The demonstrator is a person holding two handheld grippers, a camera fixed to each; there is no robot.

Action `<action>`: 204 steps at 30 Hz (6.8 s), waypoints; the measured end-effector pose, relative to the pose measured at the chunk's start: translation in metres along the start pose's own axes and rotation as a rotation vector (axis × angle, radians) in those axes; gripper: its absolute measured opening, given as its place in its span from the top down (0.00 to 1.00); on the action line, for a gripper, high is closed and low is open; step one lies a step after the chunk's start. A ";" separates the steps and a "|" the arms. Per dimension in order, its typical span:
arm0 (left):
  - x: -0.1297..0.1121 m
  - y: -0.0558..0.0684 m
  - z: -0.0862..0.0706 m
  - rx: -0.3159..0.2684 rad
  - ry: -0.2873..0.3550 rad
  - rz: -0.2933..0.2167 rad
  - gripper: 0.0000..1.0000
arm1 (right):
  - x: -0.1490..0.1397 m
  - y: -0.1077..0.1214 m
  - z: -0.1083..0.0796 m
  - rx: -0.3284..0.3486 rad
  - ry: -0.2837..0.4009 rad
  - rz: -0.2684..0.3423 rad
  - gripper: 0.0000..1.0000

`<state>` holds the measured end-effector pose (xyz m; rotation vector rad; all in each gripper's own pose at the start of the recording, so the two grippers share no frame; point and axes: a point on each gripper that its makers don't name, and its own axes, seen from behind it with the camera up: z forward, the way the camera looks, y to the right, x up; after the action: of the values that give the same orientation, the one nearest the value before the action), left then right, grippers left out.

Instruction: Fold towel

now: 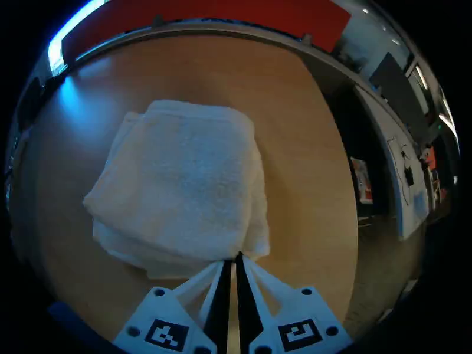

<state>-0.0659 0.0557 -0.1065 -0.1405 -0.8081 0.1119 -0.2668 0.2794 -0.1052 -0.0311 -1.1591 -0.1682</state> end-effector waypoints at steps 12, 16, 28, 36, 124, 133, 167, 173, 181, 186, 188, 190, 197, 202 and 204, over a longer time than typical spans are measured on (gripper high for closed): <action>0.004 -0.001 0.001 -0.001 0.005 -0.006 0.09 | 0.001 0.004 -0.012 -0.013 0.042 0.018 0.66; 0.004 -0.001 0.001 -0.002 0.006 -0.006 0.09 | 0.002 0.006 -0.018 -0.025 0.059 0.026 0.58; 0.008 0.000 0.001 -0.008 0.018 -0.006 0.09 | 0.000 0.005 -0.035 -0.038 0.098 0.035 0.21; 0.010 -0.002 -0.001 -0.011 0.026 -0.005 0.09 | 0.014 0.000 -0.049 -0.032 0.160 0.059 0.00; 0.185 -0.064 -0.062 0.101 0.610 -0.155 0.09 | 0.242 -0.172 -0.236 0.053 1.024 0.159 0.00; 0.190 -0.069 -0.067 0.095 0.633 -0.164 0.09 | 0.252 -0.206 -0.240 0.074 1.050 0.162 0.00; 0.155 -0.076 -0.038 0.077 0.705 -0.167 0.09 | 0.242 -0.237 -0.213 0.039 1.107 0.157 0.00; 0.131 -0.079 -0.010 0.085 0.707 -0.162 0.09 | 0.232 -0.247 -0.195 0.023 1.127 0.141 0.00; 0.105 -0.081 0.014 0.086 0.735 -0.186 0.09 | 0.222 -0.262 -0.169 0.028 1.117 0.131 0.00; 0.096 -0.084 0.019 0.103 0.750 -0.189 0.09 | 0.221 -0.270 -0.163 0.036 1.107 0.121 0.00; 0.095 -0.084 0.020 0.114 0.757 -0.186 0.09 | 0.222 -0.273 -0.160 0.042 1.102 0.110 0.00; 0.095 -0.084 0.020 0.119 0.766 -0.186 0.09 | 0.224 -0.275 -0.159 0.043 1.098 0.099 0.00; 0.094 -0.083 0.022 0.124 0.785 -0.180 0.09 | 0.232 -0.284 -0.160 0.044 1.096 0.065 0.00; 0.092 -0.079 0.025 0.140 0.786 -0.155 0.09 | 0.235 -0.285 -0.158 0.047 1.093 0.068 0.00; 0.091 -0.076 0.026 0.140 0.787 -0.149 0.09 | 0.235 -0.284 -0.157 0.051 1.094 0.077 0.00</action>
<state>-0.0188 -0.0032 -0.0109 0.0143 -0.0232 -0.0317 -0.0746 -0.0459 0.0291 0.0576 -0.0696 -0.0637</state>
